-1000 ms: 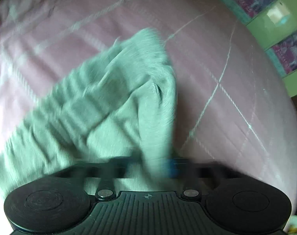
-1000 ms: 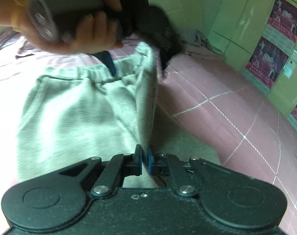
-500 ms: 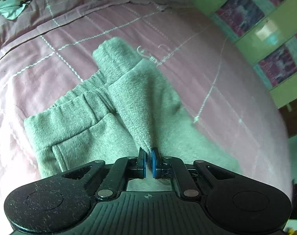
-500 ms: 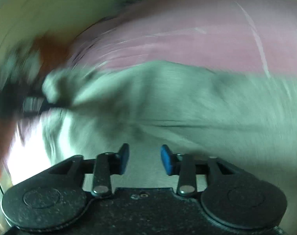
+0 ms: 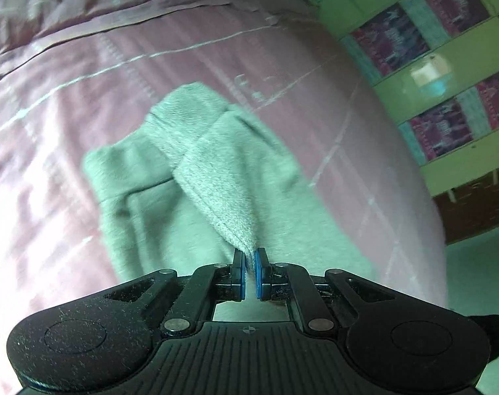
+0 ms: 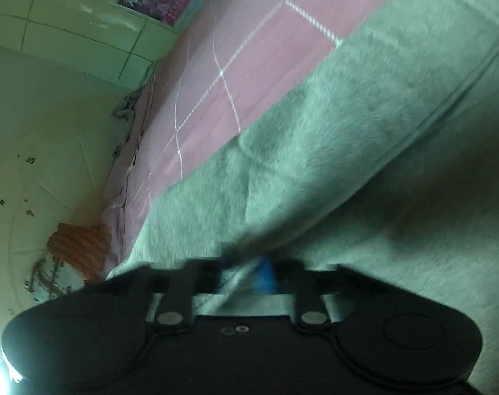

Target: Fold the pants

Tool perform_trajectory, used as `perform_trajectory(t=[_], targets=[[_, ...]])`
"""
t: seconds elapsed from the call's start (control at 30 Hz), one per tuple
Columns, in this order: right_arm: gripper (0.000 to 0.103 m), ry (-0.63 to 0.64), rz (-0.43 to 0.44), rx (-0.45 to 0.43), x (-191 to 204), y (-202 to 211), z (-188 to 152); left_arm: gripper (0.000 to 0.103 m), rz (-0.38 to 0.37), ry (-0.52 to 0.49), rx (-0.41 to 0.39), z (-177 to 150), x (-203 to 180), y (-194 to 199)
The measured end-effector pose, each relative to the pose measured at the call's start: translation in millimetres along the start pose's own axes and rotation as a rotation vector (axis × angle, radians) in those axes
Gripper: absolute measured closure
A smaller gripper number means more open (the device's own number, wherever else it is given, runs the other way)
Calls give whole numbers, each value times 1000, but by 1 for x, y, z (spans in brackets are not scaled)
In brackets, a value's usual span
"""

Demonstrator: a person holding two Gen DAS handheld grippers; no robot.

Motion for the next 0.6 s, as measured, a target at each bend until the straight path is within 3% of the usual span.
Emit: perform_trajectory(t=[0.07,0.17,0.23,0.3,0.4,0.53,0.57,0.6], targets=[[98,119,-28,-36,15,17,-3,97,35,-23,-28,-2,8,4],[98,340,-39,-78,52,49,-18,97,28,-26,-60,2,21,21],[98,378,2,-63,61,69,-31,97,90,-41,-82,3,36,25],[98,425,-17,-9,59,70,-51,97,111,5,-37,1,54,18],[97,485,-172,91,35,40,-73,97,79,6,-28,-8,54,20],[87,470,-179,65,30,36,-70,95,30,13,7,-12,34,12],[86,458,-176,70,28,35,-69,80,29,22,15,-12,30,7],[86,461,-183,70,33,33,-71,49,29,35,14,-11,28,1]])
Point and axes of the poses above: each gripper's, at about its wrist camera, not at the fingertips, and y roughly against the way its jaws point, x to its left, z to its top, the point moved 3 cm from there along -y, roughly the way its jaws point, and after that the axes turned 7 degrees about y, right-handed, at the moved point
